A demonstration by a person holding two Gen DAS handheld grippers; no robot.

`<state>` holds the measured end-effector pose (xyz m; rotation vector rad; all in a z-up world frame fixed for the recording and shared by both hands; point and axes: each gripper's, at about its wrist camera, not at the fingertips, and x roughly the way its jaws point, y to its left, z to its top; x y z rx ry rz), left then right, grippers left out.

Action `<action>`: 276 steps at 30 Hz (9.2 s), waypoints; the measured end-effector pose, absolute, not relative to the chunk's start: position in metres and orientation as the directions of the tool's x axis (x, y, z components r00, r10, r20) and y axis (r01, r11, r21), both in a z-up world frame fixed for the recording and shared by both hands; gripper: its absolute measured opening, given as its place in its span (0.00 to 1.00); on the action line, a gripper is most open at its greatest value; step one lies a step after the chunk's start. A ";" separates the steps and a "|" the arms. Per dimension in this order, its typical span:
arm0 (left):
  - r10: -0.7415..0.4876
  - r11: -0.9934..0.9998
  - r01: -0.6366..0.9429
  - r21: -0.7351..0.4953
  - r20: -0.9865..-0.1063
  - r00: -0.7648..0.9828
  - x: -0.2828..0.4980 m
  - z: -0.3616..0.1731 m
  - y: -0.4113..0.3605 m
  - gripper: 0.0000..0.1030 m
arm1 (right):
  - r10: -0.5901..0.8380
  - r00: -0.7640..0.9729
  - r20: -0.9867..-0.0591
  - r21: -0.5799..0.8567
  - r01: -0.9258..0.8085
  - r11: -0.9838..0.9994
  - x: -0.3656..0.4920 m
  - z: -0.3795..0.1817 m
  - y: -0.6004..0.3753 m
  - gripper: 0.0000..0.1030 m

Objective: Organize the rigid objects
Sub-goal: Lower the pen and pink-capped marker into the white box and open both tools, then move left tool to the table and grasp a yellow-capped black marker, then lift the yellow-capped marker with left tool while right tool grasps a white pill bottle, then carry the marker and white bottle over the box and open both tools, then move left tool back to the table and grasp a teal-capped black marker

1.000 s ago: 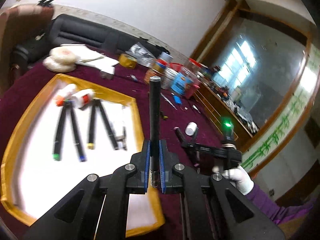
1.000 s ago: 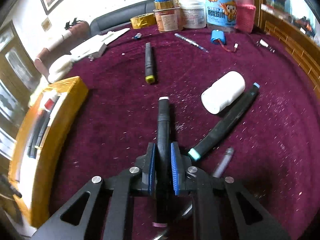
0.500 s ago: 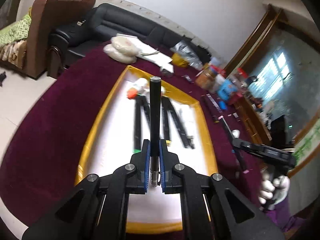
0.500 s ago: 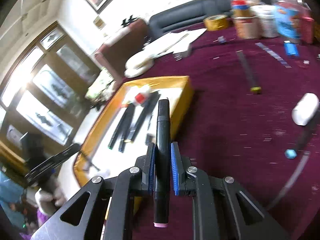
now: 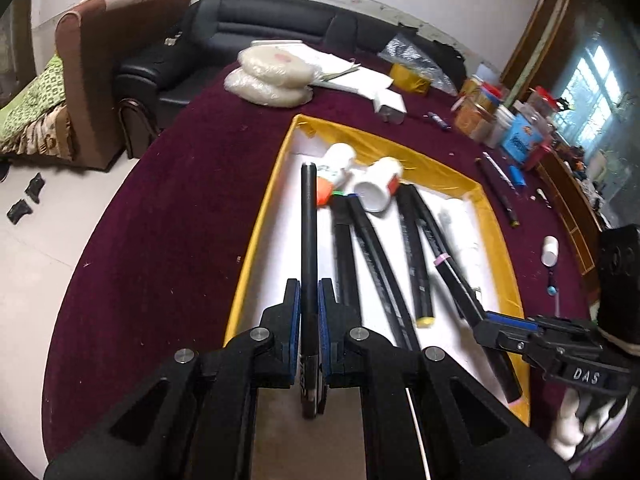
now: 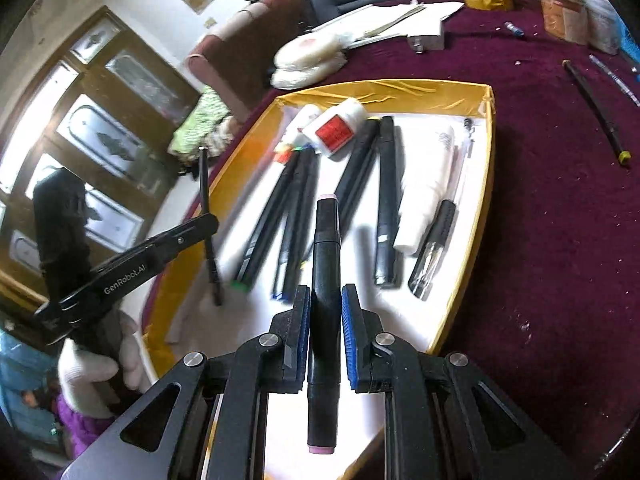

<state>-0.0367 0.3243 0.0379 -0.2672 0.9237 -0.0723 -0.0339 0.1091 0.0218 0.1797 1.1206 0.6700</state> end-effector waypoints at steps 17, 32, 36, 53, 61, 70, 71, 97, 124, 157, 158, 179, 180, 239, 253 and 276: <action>-0.121 0.915 -0.173 -0.365 -0.656 0.745 -0.114 0.065 0.331 0.51 | 0.540 0.395 -0.743 0.361 -0.443 0.820 -0.035 0.029 0.111 0.20; -0.080 0.972 -0.064 -0.224 -0.578 0.812 -0.126 0.125 0.242 0.64 | 0.417 0.769 -0.484 0.232 -0.347 0.909 -0.039 0.106 -0.051 0.63; -0.187 0.974 0.070 -0.213 -0.603 0.776 -0.105 0.122 0.188 0.64 | 0.297 0.820 -0.489 0.239 -0.201 0.950 -0.019 0.100 -0.113 0.63; -0.312 0.943 0.286 -0.170 -0.751 0.582 0.010 0.090 0.024 0.63 | 0.231 0.779 -0.582 0.488 0.107 0.866 0.034 0.034 -0.256 0.62; -0.199 0.976 0.186 -0.110 -0.797 0.571 0.119 0.044 -0.006 0.62 | 0.251 0.768 -0.590 0.493 0.097 0.864 0.039 0.029 -0.252 0.62; -0.123 0.981 0.195 -0.017 -0.829 0.546 0.155 0.017 -0.011 0.12 | 0.237 0.759 -0.607 0.481 0.113 0.870 0.046 0.026 -0.251 0.62; -0.123 0.980 0.197 -0.016 -0.829 0.546 0.153 0.017 -0.010 0.12 | 0.234 0.758 -0.609 0.478 0.116 0.871 0.047 0.026 -0.252 0.62; -0.418 0.908 0.281 -0.310 -0.711 0.566 -0.013 0.065 0.045 0.12 | 0.299 0.744 -0.597 0.429 -0.019 0.903 0.043 0.023 -0.222 0.62; -0.316 0.886 0.002 -0.464 -0.601 0.734 -0.118 0.062 0.247 0.12 | 0.204 0.519 -0.830 0.273 0.059 0.960 0.068 0.014 -0.163 0.28; -0.037 0.902 -0.238 -0.361 -0.612 0.790 -0.156 0.071 0.305 0.55 | 0.582 0.143 -0.800 0.431 -0.538 0.724 -0.072 0.015 0.122 0.30; -0.017 0.907 -0.244 -0.343 -0.610 0.793 -0.156 0.072 0.305 0.56 | 0.553 0.177 -0.814 0.389 -0.540 0.746 -0.072 0.015 0.122 0.31; 0.217 0.961 -0.278 0.011 -0.656 0.723 -0.134 0.077 0.252 0.70 | 0.574 0.468 -0.672 0.285 -0.552 0.784 -0.088 0.047 0.074 0.48; 0.219 0.961 -0.277 0.018 -0.663 0.716 -0.133 0.076 0.249 0.70 | 0.575 0.467 -0.672 0.288 -0.550 0.784 -0.086 0.045 0.072 0.48; -0.066 0.995 0.099 0.023 -0.592 0.803 -0.100 0.107 0.117 1.00 | 0.200 0.740 -0.642 0.342 0.043 0.939 -0.066 0.042 -0.208 0.53; 0.038 0.985 0.027 0.172 -0.364 0.931 -0.127 0.158 0.050 1.00 | 0.277 0.721 -0.636 0.409 0.011 0.912 -0.058 0.033 -0.229 0.54; 0.128 0.961 0.071 0.267 -0.659 0.741 -0.054 0.081 -0.035 1.00 | 0.261 0.742 -0.618 0.414 0.025 0.910 -0.035 0.018 -0.253 0.54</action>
